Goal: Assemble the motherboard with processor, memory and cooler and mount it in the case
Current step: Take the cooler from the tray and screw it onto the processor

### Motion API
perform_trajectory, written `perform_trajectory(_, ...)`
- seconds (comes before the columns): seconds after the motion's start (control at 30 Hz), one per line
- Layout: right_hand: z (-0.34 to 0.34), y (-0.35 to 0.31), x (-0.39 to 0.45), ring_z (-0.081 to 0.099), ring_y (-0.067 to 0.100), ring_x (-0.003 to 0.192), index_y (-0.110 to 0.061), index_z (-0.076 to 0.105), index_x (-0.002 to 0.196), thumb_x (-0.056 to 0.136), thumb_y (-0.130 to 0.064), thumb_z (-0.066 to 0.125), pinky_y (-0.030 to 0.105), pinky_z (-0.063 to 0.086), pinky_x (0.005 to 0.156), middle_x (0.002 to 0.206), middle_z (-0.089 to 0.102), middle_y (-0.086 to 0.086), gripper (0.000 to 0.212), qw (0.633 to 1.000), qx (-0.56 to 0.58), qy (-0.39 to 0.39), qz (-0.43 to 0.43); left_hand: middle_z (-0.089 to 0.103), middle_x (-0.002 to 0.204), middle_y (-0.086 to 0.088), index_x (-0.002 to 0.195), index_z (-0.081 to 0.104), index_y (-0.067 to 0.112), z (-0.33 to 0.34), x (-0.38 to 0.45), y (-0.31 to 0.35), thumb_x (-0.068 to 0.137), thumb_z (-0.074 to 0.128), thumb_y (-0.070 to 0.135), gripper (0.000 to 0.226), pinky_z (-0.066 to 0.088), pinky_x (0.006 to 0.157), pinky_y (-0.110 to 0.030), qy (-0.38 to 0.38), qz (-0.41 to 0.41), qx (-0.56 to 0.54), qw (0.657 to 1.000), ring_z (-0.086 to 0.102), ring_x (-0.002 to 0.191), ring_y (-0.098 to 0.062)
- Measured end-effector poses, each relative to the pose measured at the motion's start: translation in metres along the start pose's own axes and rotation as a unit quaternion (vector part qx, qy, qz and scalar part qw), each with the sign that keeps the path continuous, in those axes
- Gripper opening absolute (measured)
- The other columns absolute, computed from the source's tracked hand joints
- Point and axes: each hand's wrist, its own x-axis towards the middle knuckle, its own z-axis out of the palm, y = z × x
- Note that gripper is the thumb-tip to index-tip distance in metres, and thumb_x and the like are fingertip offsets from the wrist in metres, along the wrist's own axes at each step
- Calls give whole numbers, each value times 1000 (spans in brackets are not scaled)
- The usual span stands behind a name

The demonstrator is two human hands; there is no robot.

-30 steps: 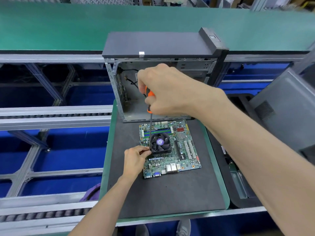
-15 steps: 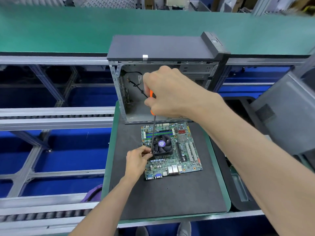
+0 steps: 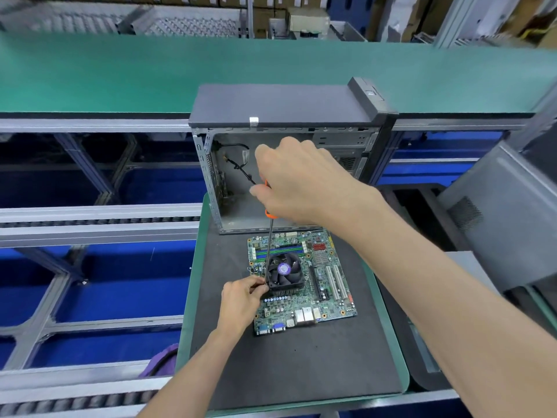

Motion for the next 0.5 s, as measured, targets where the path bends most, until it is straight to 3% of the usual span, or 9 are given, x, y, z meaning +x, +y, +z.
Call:
perform_trajectory(0.07, 1, -2, -2, 34, 32, 74, -14, 34, 88, 95, -38, 55, 42, 30, 64, 69, 20, -1, 33, 999, -30, 23, 6, 77, 85, 8, 94, 80, 15, -1, -1, 0, 85, 78, 19, 10, 53, 82, -23, 2, -1, -2, 1000, 69, 75, -4)
perform_trajectory(0.13, -1, -1, -4, 41, 34, 75, -14, 37, 90, 91, -38, 57, 41, 32, 64, 73, 33, 2, 31, 1000, -17, 17, -2, 77, 84, 7, 93, 81, 15, -1, -1, 1, 84, 78, 19, 10, 54, 82, -24, 2, 0, -7, 1000, 69, 76, -5)
perform_trajectory(0.2, -5, 2, -5, 51, 35, 84, -17, 44, 96, 79, -27, 60, 40, 40, 66, 90, 48, 3, 26, 999, 44, -15, -19, 78, 85, 7, 93, 81, 14, -1, 0, 2, 84, 79, 19, 10, 54, 82, -23, 1, -1, -8, 1000, 70, 77, -5)
perform_trajectory(0.3, -6, 4, -2, 53, 34, 86, -17, 48, 99, 72, -17, 60, 44, 49, 72, 93, 54, 2, 29, 994, 97, -53, -26, 78, 87, 7, 91, 81, 14, 0, 2, 0, 83, 80, 18, 9, 52, 82, -17, 3, -1, -14, 1000, 71, 81, -4)
perform_trajectory(0.5, 0, 2, -1, 40, 33, 74, -14, 40, 93, 93, -36, 57, 40, 32, 65, 72, 29, -1, 28, 1000, 1, 11, 9, 77, 82, 10, 87, 80, 15, -1, -2, 0, 83, 79, 17, 5, 55, 81, -28, 0, 9, -10, 1000, 70, 77, -4)
